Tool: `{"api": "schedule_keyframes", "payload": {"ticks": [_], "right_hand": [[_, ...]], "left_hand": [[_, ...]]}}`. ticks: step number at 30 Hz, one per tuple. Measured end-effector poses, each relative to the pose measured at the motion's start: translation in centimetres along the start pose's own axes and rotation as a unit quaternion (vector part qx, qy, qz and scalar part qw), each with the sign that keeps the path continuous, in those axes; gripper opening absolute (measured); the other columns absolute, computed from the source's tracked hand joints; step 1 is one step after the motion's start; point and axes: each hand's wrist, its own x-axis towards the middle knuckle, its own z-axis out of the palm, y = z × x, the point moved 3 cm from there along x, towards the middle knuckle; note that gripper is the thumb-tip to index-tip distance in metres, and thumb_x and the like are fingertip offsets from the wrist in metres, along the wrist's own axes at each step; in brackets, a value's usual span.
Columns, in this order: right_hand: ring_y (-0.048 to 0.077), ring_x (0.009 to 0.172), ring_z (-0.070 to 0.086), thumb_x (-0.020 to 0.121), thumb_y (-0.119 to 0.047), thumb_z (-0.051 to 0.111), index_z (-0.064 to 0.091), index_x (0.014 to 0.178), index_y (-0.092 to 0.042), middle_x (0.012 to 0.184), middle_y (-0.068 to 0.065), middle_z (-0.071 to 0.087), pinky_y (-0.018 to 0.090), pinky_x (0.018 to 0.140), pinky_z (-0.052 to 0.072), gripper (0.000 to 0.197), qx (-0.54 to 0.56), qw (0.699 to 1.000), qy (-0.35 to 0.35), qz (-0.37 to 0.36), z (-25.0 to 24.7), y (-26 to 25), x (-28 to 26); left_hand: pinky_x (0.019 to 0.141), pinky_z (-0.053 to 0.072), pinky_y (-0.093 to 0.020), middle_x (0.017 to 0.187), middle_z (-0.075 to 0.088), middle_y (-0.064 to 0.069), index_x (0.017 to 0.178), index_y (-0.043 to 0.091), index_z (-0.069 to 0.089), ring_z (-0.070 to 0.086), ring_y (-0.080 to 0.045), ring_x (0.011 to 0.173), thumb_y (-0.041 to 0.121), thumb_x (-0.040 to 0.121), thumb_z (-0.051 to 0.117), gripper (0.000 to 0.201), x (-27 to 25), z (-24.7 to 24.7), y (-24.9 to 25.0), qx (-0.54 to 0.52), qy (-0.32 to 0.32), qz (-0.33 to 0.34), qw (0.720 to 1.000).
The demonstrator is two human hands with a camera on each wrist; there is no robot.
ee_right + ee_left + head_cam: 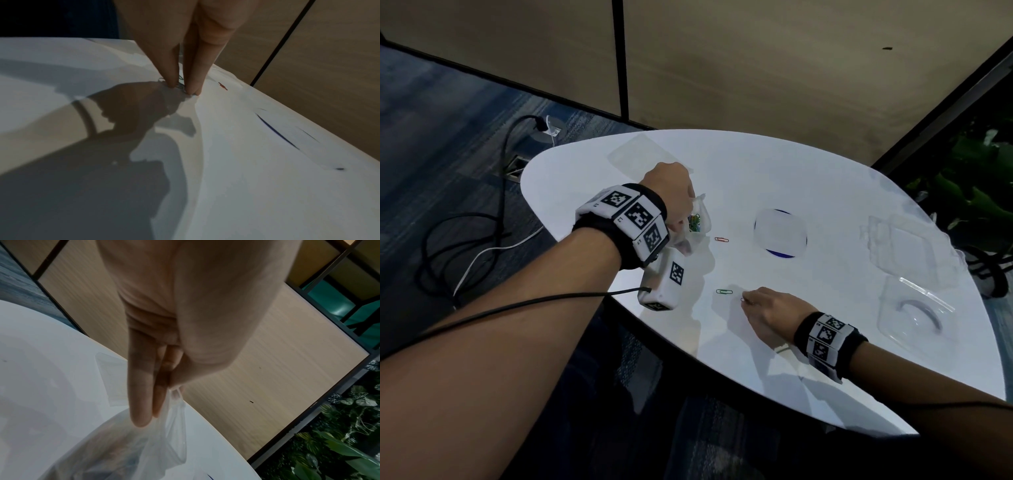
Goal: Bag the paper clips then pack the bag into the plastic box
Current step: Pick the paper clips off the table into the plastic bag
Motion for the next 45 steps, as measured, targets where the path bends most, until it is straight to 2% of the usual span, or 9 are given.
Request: {"api": "schedule_keyframes", "payload": {"ticks": [4,8,16,20,24,30,35,40,45], "right_hand": [[0.023,0.062,0.059,0.081,-0.011,0.055,0.068,0.07,-0.015,0.077,0.001,0.062,0.032,0.05,0.053,0.017,0.002,0.996,-0.084,0.004,0.3,0.1,1.3],[0.02,0.078,0.065,0.083,-0.017,0.064,0.075,0.08,-0.014,0.085,0.0,0.071,0.031,0.074,0.054,0.012,0.139,0.972,-0.116,0.147,-1.7,1.6,3.4],[0.007,0.06,0.06,0.061,-0.008,0.079,0.07,0.061,-0.019,0.061,-0.012,0.063,0.018,0.059,0.045,0.014,0.278,0.912,-0.142,0.267,-2.7,3.2,5.4],[0.004,0.058,0.063,0.063,-0.007,0.082,0.073,0.061,-0.019,0.057,-0.01,0.069,0.018,0.064,0.049,0.016,0.39,0.862,0.006,0.325,-6.4,5.0,7.9],[0.011,0.06,0.068,0.067,-0.006,0.081,0.072,0.065,-0.017,0.064,-0.004,0.072,0.02,0.062,0.055,0.015,0.492,0.811,0.153,0.278,-12.0,3.3,11.3],[0.001,0.066,0.065,0.076,-0.018,0.079,0.08,0.085,-0.018,0.076,-0.008,0.074,0.009,0.065,0.052,0.009,0.388,0.899,0.061,0.192,-13.2,-0.6,13.6],[0.019,0.077,0.073,0.085,0.0,0.062,0.077,0.092,-0.01,0.084,0.006,0.076,0.03,0.077,0.061,0.02,0.496,0.811,0.164,0.262,-11.9,2.3,13.3],[0.027,0.127,0.053,0.098,-0.013,0.045,0.059,0.13,-0.01,0.138,0.009,0.056,0.037,0.11,0.039,0.035,0.208,0.953,-0.087,0.204,-5.5,2.9,12.0],[0.033,0.115,0.059,0.096,-0.015,0.043,0.059,0.109,-0.002,0.139,0.013,0.052,0.037,0.088,0.047,0.025,0.098,0.98,-0.156,0.069,-2.9,0.3,8.4]], "left_hand": [[0.092,0.06,-0.044,0.109,0.074,-0.019,0.119,0.005,0.07,0.072,-0.036,0.101,-0.003,0.092,0.055,0.032,0.0,0.3,0.0,-0.001,-0.002,-0.006,1.0],[0.092,0.06,-0.044,0.108,0.075,-0.019,0.12,0.006,0.07,0.073,-0.035,0.101,-0.003,0.092,0.055,0.033,0.0,0.2,0.1,-0.006,-0.002,-0.008,1.0],[0.088,0.062,-0.042,0.095,0.077,-0.018,0.118,0.006,0.069,0.077,-0.032,0.089,-0.003,0.094,0.052,0.031,0.3,0.5,0.2,-0.011,-0.012,-0.014,1.0],[0.084,0.063,-0.043,0.085,0.074,-0.015,0.12,0.006,0.067,0.078,-0.033,0.081,-0.004,0.095,0.05,0.032,0.5,0.6,0.1,-0.019,-0.016,-0.018,1.0],[0.083,0.064,-0.042,0.082,0.075,-0.015,0.118,0.006,0.069,0.078,-0.032,0.078,-0.004,0.095,0.048,0.033,0.4,0.7,0.3,-0.011,-0.015,-0.01,1.0],[0.082,0.064,-0.041,0.075,0.071,-0.01,0.119,0.008,0.068,0.078,-0.03,0.075,-0.003,0.094,0.049,0.033,0.2,0.5,0.0,-0.008,-0.008,-0.011,1.0],[0.083,0.064,-0.043,0.082,0.073,-0.014,0.116,0.006,0.07,0.078,-0.031,0.078,-0.004,0.094,0.05,0.032,0.2,0.1,-0.6,-0.015,-0.002,-0.015,1.0],[0.083,0.063,-0.044,0.082,0.073,-0.016,0.115,0.005,0.07,0.078,-0.034,0.081,-0.005,0.094,0.051,0.03,0.1,-0.5,-1.3,-0.016,-0.001,-0.017,1.0],[0.087,0.062,-0.044,0.097,0.076,-0.019,0.118,0.002,0.07,0.075,-0.034,0.093,-0.007,0.09,0.057,0.032,0.2,-0.6,-1.4,-0.006,-0.004,-0.007,1.0]]}}
